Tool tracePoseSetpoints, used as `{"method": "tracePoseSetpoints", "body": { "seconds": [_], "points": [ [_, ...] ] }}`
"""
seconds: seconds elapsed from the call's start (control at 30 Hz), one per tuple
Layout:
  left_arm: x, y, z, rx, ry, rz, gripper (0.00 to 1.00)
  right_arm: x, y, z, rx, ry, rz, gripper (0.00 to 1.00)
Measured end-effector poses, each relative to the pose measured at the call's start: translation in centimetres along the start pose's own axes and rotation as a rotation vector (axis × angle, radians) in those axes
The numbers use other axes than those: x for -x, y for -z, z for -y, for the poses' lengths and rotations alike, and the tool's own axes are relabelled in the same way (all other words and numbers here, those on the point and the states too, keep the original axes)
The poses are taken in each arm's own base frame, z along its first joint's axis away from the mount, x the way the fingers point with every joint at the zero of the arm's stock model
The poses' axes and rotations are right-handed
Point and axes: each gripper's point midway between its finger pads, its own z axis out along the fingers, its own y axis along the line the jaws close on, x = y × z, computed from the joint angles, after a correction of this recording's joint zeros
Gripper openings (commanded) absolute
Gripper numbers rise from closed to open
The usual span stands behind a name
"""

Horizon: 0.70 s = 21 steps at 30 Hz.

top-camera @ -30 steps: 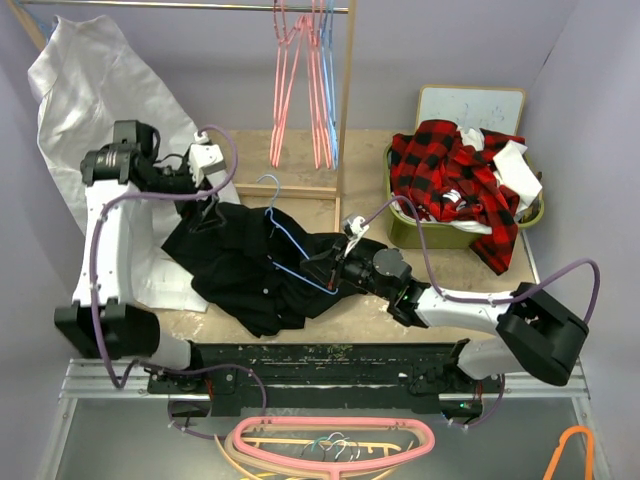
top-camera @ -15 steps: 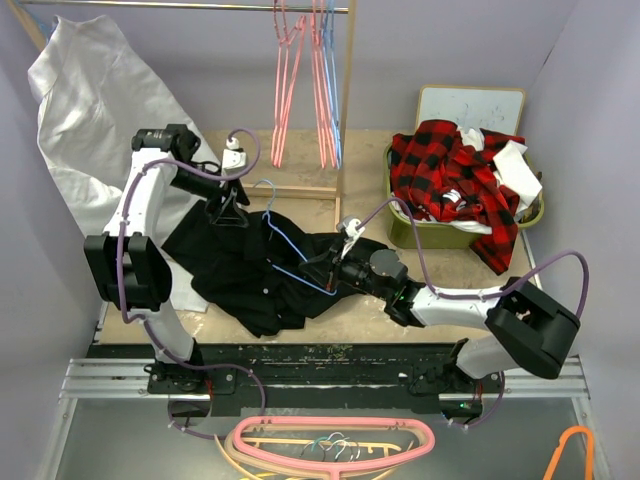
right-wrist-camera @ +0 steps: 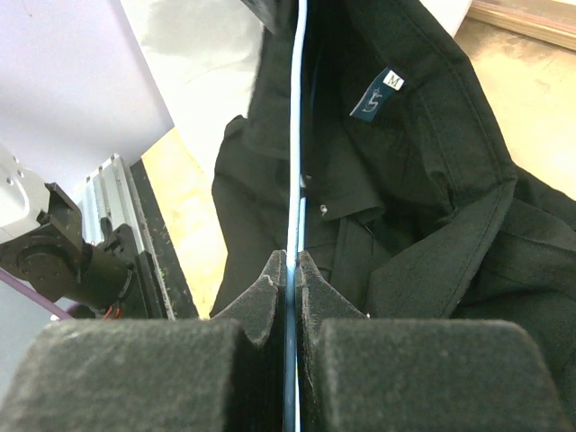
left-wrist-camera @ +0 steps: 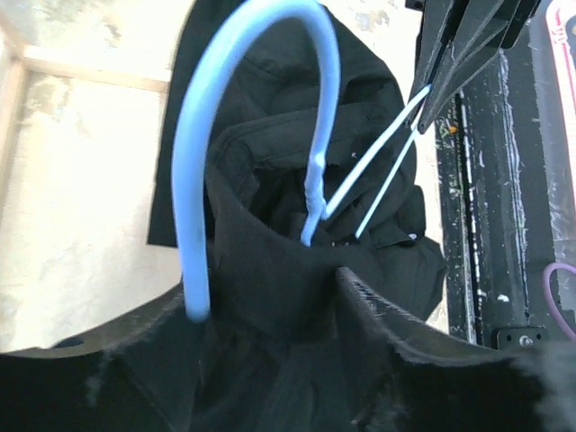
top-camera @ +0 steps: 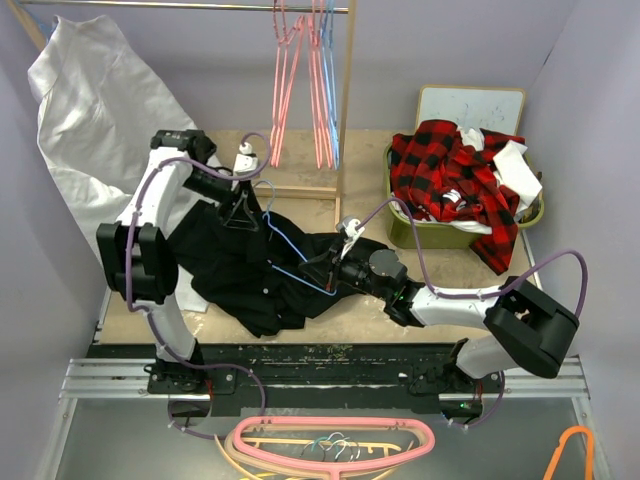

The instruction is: Place the shirt on the hanger

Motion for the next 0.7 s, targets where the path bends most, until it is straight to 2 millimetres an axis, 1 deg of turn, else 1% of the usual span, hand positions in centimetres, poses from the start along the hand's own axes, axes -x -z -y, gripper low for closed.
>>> {"method": "tracePoseSetpoints", "body": {
  "seconds": [0.1, 0.13, 0.17, 0.23, 0.27, 0.3, 0.43, 0.47, 0.5, 0.53, 0.57, 0.6, 0.7],
  "points": [
    [-1.2, -1.7, -0.3, -0.055, 0.04, -0.02, 0.17, 0.0, 0.0, 0.0, -0.001, -0.001, -0.001, 0.0],
    [-1.6, -2.1, -0.4, -0.066, 0.051, -0.027, 0.15, 0.0, 0.0, 0.1, -0.004, -0.002, -0.001, 0.0],
    [-2.1, -2.5, -0.5, -0.077, 0.055, -0.04, 0.15, -0.1, 0.1, 0.3, -0.016, -0.005, -0.004, 0.0],
    [-2.7, -2.5, -0.4, -0.088, 0.067, -0.058, 0.16, -0.4, 0.2, 1.2, -0.049, -0.009, -0.016, 0.0],
    [-2.8, -2.5, -0.2, -0.091, 0.072, -0.063, 0.03, -0.4, 0.3, 1.5, -0.064, -0.011, -0.017, 0.0],
    [-2.8, -2.4, -0.2, -0.091, 0.07, -0.066, 0.0, -0.4, 0.4, 1.6, -0.066, -0.011, -0.017, 0.0],
    [-2.8, -2.3, 0.7, -0.093, 0.062, -0.066, 0.0, 0.1, 0.8, 1.0, -0.058, -0.012, -0.007, 0.0],
    [-2.6, -2.2, 0.9, -0.09, 0.056, -0.065, 0.0, 0.2, 0.9, 1.0, -0.057, -0.012, -0.004, 0.06],
    [-2.4, -2.0, 1.1, -0.085, 0.047, -0.063, 0.0, 0.3, 1.0, 0.9, -0.056, -0.012, -0.002, 0.28],
    [-2.0, -1.8, 1.3, -0.077, 0.034, -0.059, 0.0, 0.5, 1.0, 0.8, -0.054, -0.012, 0.001, 0.56],
    [-1.5, -1.6, 1.6, -0.068, 0.018, -0.053, 0.0, 0.7, 1.0, 0.8, -0.056, -0.012, 0.007, 0.91],
    [-1.0, -1.3, 1.9, -0.059, 0.012, -0.047, 0.0, 1.0, 1.0, 0.7, -0.057, -0.018, 0.013, 1.0],
    [1.0, -0.1, 2.6, -0.012, -0.013, -0.016, 0.0, 3.3, 1.6, 0.5, -0.083, -0.013, 0.078, 1.0]
  ]
}}
